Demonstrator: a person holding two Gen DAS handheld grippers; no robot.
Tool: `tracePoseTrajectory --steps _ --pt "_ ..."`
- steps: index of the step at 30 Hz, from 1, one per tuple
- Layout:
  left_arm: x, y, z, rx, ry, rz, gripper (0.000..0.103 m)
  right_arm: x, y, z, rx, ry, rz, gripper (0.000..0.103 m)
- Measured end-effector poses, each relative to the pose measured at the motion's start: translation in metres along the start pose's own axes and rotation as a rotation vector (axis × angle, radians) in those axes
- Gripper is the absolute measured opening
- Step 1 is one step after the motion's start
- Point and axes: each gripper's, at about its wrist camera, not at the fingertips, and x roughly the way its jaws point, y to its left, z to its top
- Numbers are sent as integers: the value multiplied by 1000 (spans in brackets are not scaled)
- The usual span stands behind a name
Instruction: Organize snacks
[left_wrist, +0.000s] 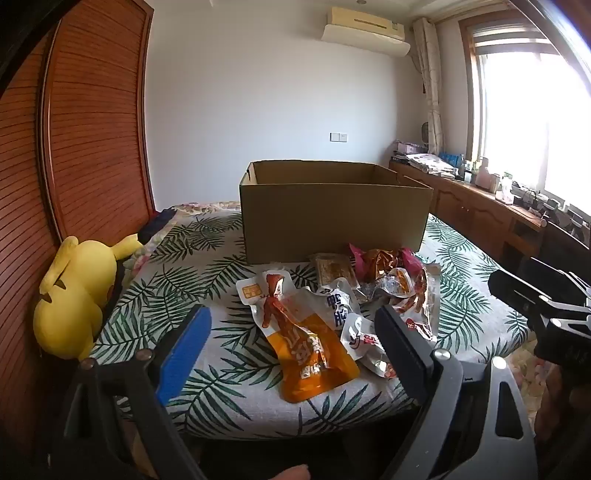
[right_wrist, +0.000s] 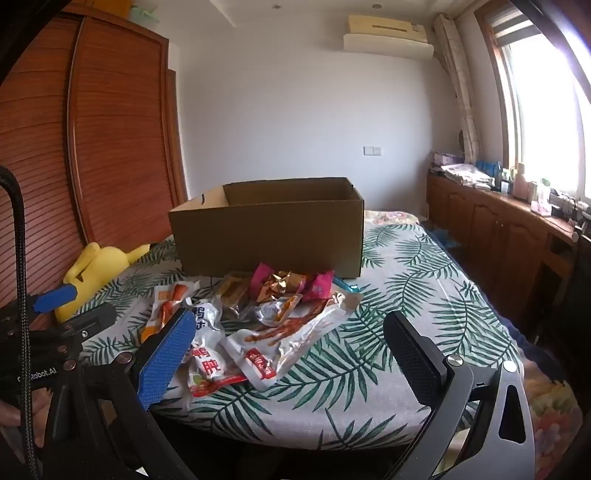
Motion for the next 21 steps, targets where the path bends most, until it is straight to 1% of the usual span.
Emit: tracePoseTrajectory --steps 4,6,21 --pt "1 2 -1 1 -2 -9 91 1 0 -1 9 13 3 103" --pt "0 0 -2 9 -7 9 91 3 -3 -1 9 13 3 103" --pt "-1 3 -1 7 -8 9 91 2 -3 0 1 11 -7 103"
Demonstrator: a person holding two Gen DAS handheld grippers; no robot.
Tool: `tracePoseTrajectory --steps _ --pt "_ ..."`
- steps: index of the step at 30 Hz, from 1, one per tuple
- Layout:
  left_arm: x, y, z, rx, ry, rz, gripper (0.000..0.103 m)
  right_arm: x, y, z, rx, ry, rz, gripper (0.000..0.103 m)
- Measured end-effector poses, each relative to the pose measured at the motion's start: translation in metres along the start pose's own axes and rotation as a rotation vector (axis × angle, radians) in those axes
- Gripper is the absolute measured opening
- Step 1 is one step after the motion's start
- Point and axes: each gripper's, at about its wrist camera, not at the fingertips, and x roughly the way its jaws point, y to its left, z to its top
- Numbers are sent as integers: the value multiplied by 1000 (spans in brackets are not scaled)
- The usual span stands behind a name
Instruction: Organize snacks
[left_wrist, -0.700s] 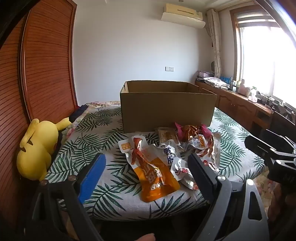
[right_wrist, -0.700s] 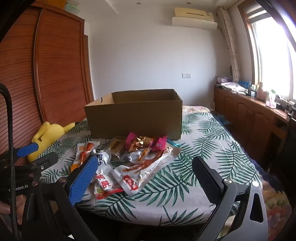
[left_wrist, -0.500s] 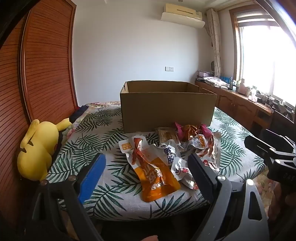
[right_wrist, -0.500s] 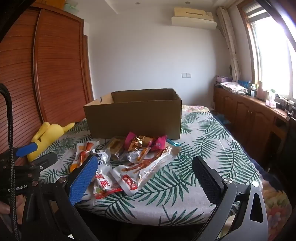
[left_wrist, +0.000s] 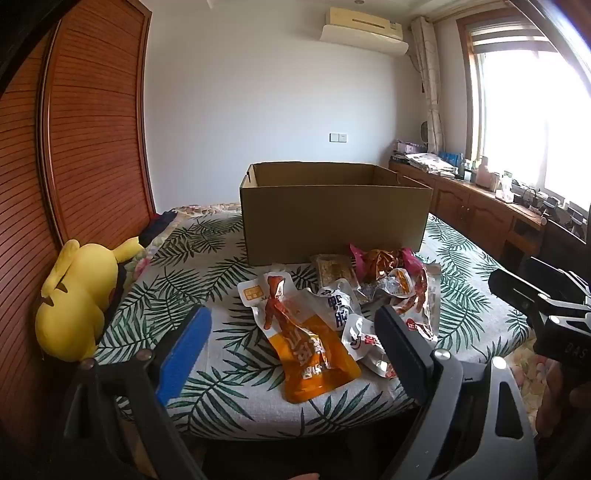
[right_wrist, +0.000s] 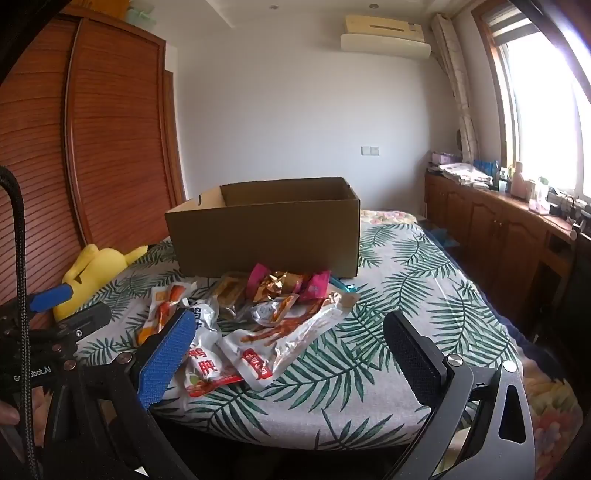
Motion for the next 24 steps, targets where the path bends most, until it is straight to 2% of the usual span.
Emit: tracePoseTrajectory --steps 24 --pt "-1 -2 0 2 0 5 91 0 1 -1 -1 -4 -5 103"
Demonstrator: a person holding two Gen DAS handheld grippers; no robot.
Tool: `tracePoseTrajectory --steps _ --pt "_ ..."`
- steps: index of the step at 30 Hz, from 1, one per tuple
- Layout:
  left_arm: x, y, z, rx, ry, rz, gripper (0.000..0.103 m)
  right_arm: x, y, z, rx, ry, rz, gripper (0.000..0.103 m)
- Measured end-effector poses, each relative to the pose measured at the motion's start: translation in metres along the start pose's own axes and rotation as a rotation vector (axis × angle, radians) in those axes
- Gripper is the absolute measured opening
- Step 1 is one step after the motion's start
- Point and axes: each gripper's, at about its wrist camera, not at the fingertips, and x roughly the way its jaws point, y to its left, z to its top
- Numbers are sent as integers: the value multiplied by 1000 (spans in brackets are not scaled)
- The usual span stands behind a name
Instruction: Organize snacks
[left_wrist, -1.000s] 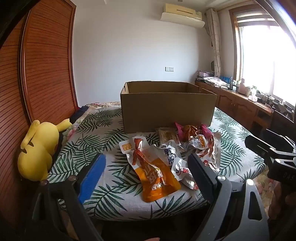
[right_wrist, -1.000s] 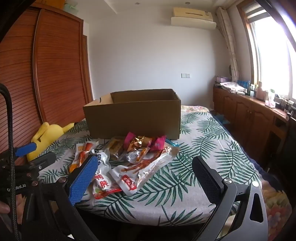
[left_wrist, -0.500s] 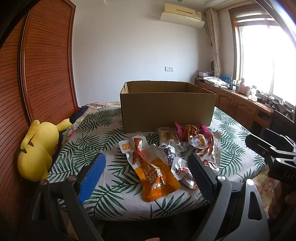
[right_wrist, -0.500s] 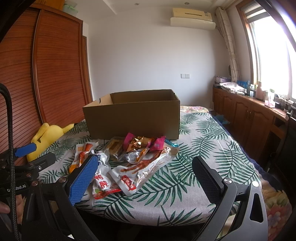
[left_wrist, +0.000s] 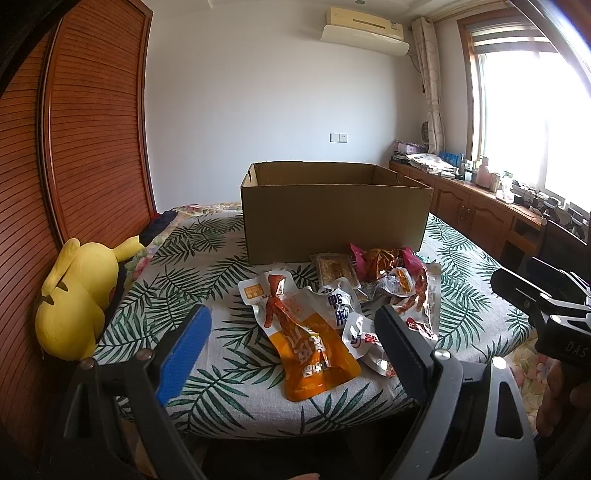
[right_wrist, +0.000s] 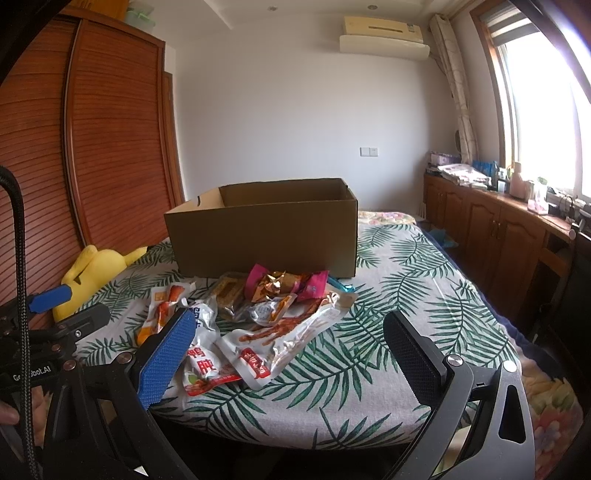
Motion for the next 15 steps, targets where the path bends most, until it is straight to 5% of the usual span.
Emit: tracePoseTrajectory --steps 15 --pt "0 1 0 -4 1 -3 91 -1 0 -1 1 0 0 103"
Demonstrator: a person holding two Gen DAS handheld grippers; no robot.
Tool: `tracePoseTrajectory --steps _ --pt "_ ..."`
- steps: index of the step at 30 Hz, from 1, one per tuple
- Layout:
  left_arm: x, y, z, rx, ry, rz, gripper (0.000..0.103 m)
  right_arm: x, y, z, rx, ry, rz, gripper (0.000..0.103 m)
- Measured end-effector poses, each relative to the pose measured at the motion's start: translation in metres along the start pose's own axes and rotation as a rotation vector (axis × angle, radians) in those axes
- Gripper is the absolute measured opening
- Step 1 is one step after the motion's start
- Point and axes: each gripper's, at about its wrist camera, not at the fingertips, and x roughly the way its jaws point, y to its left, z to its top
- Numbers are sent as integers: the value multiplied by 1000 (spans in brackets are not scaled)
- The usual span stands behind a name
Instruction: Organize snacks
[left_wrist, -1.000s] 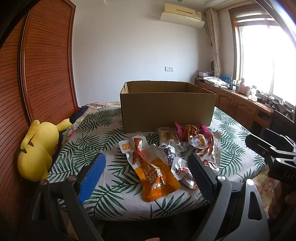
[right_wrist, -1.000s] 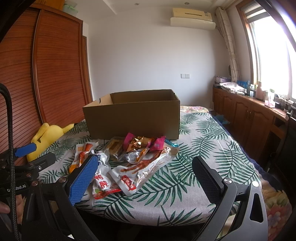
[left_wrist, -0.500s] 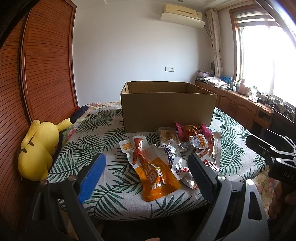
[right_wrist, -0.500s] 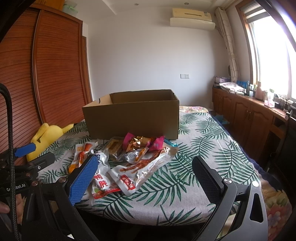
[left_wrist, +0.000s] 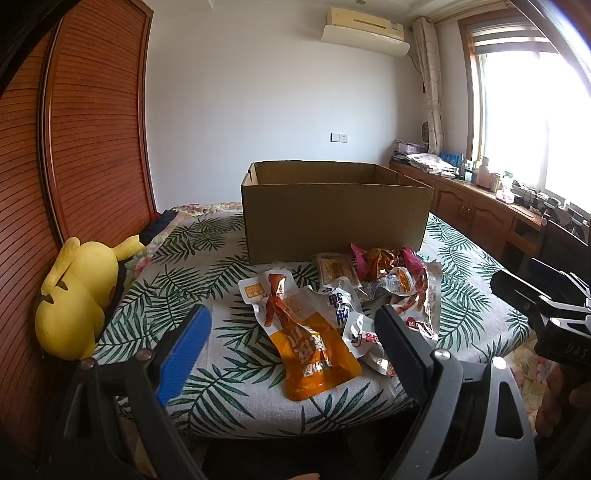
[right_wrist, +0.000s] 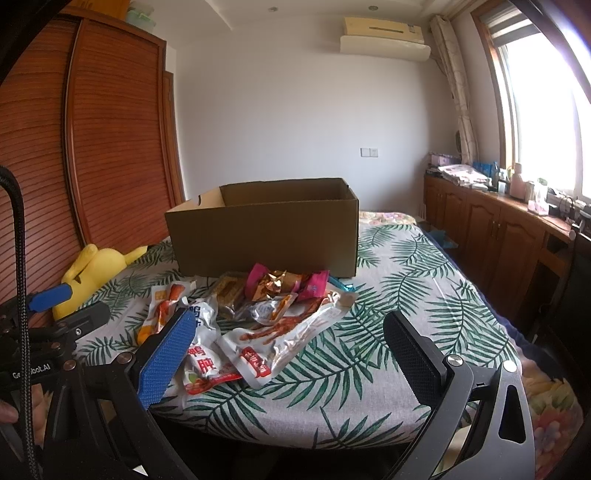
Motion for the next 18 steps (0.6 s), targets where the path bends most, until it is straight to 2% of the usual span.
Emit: tracePoseTrajectory --steps 18 --pt "0 0 0 0 0 0 91 0 0 -1 0 1 1 103"
